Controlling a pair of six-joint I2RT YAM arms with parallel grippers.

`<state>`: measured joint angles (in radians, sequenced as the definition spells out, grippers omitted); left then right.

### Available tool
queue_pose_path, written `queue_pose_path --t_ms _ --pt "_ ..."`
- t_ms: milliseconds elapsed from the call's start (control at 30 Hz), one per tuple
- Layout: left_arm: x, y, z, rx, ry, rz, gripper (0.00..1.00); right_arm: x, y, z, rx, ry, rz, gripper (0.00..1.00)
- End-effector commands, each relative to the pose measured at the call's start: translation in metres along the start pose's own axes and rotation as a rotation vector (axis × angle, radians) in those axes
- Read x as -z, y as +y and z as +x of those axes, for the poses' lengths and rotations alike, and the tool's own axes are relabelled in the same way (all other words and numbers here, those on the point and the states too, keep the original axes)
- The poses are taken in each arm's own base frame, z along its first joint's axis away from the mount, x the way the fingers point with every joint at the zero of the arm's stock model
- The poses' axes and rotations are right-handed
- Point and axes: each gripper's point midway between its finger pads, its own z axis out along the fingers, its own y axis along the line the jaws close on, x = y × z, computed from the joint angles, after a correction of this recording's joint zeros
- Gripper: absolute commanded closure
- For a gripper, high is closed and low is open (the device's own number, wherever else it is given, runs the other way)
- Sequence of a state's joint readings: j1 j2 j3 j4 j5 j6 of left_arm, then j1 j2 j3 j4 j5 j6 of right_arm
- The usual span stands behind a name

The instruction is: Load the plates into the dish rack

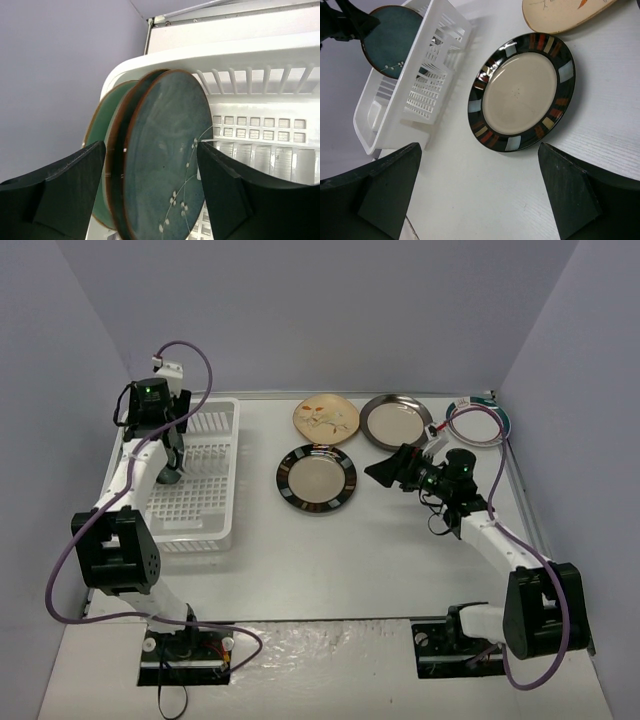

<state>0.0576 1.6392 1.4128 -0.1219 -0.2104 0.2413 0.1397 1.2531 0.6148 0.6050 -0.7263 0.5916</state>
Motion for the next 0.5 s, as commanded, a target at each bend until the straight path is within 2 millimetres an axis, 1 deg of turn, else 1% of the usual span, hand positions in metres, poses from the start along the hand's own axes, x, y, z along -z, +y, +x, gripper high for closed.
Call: queue_pose_path --t_ms 0,100,167,233,333,400,467 --pt "0.056 0.044 -0.078 0.172 -0.227 -0.064 0.22 -0.015 -0.003 -0.005 0.058 -0.012 0.038 0.01" --pt "0.075 0.039 -0.088 0.268 -0.243 -0.008 0.12 -0.027 -0.012 0.006 0.041 0.010 0.073 0.01" --pt "0.092 0.031 -0.094 0.349 -0.242 0.055 0.06 -0.039 -0.027 0.019 -0.004 0.039 0.105 0.03" --pt "0.110 0.021 -0.095 0.429 -0.232 0.126 0.03 -0.048 -0.032 0.023 -0.034 0.048 0.126 0.04" --pt "0.136 0.006 -0.091 0.490 -0.229 0.231 0.03 -0.064 -0.045 0.034 -0.075 0.072 0.136 0.05" --pt "0.148 -0.005 -0.080 0.516 -0.210 0.286 0.03 -0.074 -0.051 0.038 -0.095 0.075 0.137 0.06" --pt "0.163 -0.010 -0.074 0.526 -0.222 0.321 0.03 -0.083 -0.062 0.047 -0.112 0.098 0.157 0.07"
